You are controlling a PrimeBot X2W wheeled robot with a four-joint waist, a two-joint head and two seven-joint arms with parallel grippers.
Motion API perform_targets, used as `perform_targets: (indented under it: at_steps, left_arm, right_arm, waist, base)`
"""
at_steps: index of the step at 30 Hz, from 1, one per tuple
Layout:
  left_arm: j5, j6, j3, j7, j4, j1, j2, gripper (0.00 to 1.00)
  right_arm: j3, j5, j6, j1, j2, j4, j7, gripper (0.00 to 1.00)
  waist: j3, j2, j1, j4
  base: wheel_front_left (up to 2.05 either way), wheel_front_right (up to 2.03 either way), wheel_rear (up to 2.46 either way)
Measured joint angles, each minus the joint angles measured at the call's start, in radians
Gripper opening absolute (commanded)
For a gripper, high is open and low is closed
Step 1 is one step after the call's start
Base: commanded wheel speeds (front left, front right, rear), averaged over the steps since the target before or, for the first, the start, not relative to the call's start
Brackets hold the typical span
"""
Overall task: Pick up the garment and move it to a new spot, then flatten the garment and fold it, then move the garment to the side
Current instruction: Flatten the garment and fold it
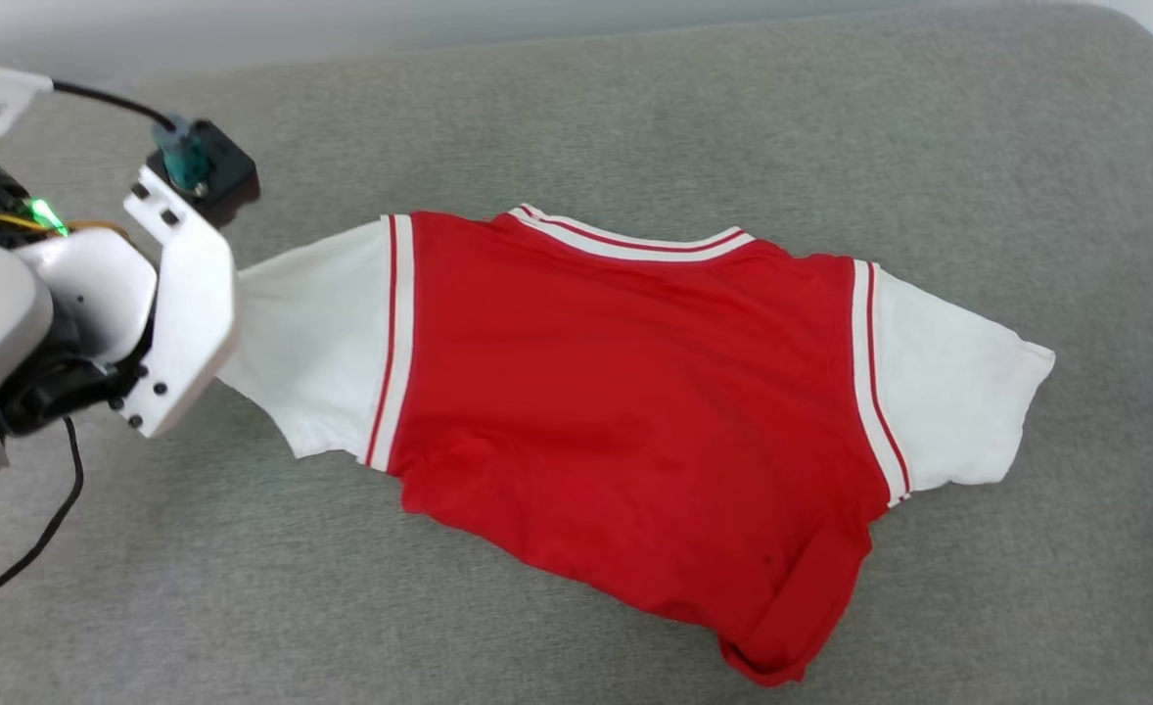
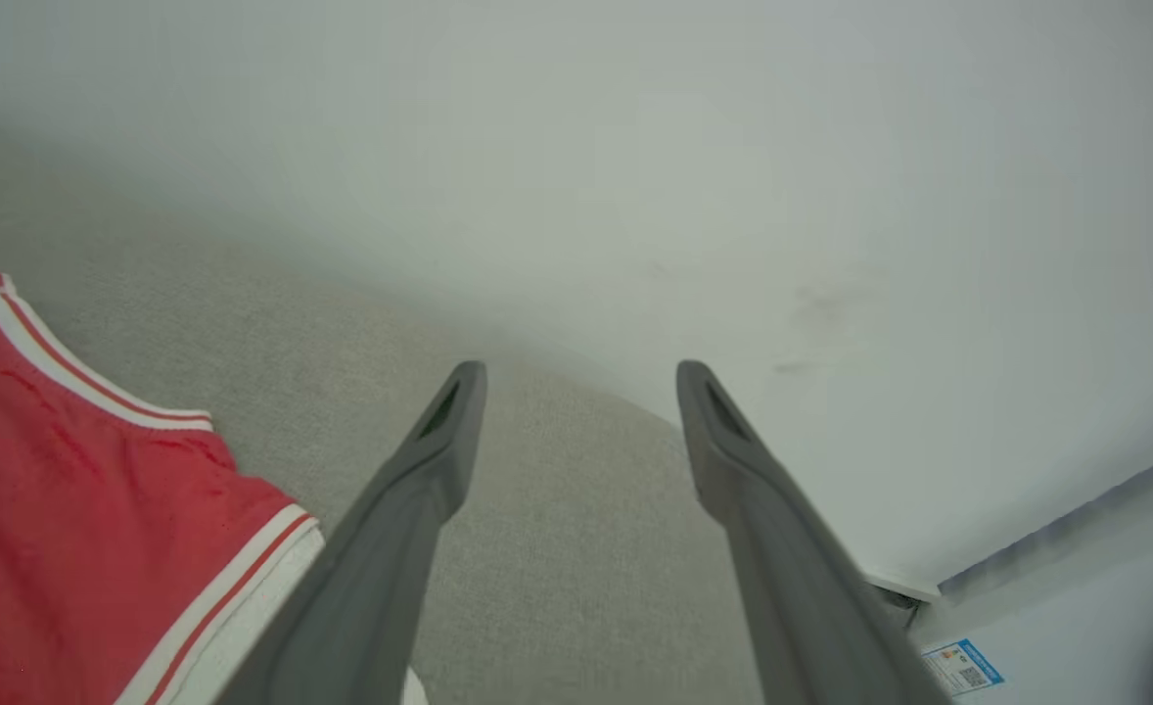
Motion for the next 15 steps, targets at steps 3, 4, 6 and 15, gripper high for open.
perform_targets:
  at_steps: [3, 4, 6, 15]
  left_arm:
    - [0.002, 0.0, -0.004, -0.009, -0.028, 0.012, 0.004, 0.0]
    - [0.003, 0.0, -0.005, -0.013, -0.035, 0.014, 0.001, 0.0]
    - [0.01, 0.0, -0.006, -0.016, -0.047, 0.015, -0.007, 0.0]
    - [0.037, 0.0, -0.008, -0.04, -0.059, -0.022, -0.047, 0.0]
  right_arm:
    - [0.087, 0.121, 0.0, -0.037, -0.125, 0.036, 0.198, 1.0]
    - [0.125, 0.162, 0.0, -0.051, -0.17, 0.048, 0.265, 1.0]
    - [0.22, 0.24, 0.0, -0.07, -0.275, 0.066, 0.406, 1.0]
    - [0.463, 0.509, 0.0, -0.214, -0.467, 0.087, 0.797, 1.0]
  waist:
    - [-0.005, 0.0, 0.0, 0.019]
    - [-0.005, 0.0, 0.0, 0.025]
    - [0.0, 0.0, 0.0, 0.037]
    - [0.06, 0.0, 0.0, 0.081]
  base:
    - [0.0, 0.0, 0.0]
    - [0.0, 0.0, 0.0]
    - [0.0, 0.0, 0.0]
    - [0.0, 0.0, 0.0]
